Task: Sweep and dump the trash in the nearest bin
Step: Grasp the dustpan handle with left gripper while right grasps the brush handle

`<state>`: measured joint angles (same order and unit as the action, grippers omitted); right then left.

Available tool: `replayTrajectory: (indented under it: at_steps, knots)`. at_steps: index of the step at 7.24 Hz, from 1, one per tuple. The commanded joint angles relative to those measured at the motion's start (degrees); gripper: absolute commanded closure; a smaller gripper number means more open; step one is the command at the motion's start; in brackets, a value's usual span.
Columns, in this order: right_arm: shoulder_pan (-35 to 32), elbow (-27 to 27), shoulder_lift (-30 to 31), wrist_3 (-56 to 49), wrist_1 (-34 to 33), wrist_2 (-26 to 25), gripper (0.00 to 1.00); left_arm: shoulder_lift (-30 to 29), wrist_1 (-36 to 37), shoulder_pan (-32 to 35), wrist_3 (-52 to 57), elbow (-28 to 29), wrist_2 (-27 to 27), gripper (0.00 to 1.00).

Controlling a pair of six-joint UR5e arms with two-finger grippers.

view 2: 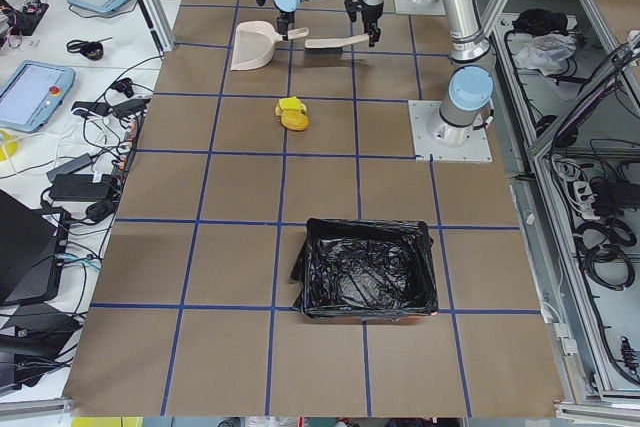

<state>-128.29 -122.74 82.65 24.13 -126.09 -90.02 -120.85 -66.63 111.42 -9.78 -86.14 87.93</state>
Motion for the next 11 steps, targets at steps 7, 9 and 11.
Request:
replayTrajectory:
  at_steps: [7, 9, 11]
  knots:
    - [0.76, -1.96, 5.99, 1.26, 5.64, -0.76, 1.00, -0.53, -3.77, 0.21, -0.94, -0.17, -3.20, 0.92]
    - [2.07, -5.48, 10.94, 6.50, 8.05, -4.98, 1.00, -0.18, -4.04, 0.21, -0.77, -0.08, -3.63, 1.00]
    - [3.04, -5.49, 11.83, 11.79, 10.24, -4.99, 1.00, 1.92, -4.04, -0.06, 0.02, 0.88, -3.38, 1.00]
